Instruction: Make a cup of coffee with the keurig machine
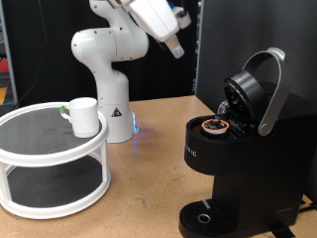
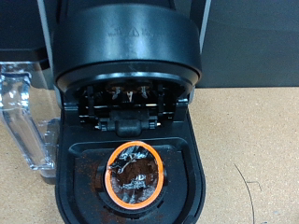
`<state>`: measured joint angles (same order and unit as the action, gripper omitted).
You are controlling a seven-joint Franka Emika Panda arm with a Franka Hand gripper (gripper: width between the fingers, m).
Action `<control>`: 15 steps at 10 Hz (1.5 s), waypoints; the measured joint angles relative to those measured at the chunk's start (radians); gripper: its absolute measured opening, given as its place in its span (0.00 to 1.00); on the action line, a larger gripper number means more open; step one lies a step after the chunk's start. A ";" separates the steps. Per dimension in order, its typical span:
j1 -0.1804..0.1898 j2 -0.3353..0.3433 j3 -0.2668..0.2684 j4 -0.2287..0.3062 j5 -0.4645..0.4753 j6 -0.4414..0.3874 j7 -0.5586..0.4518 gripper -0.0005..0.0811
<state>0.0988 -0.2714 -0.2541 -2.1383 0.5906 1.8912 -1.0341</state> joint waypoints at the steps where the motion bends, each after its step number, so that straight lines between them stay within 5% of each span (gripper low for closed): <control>1: -0.002 0.000 -0.013 0.019 0.000 -0.024 -0.003 0.99; 8: -0.001 0.001 -0.025 0.038 0.039 -0.071 -0.021 0.99; 15: 0.063 0.008 0.138 0.025 0.101 0.087 0.086 0.99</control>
<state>0.1618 -0.2634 -0.1165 -2.1138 0.6916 1.9782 -0.9482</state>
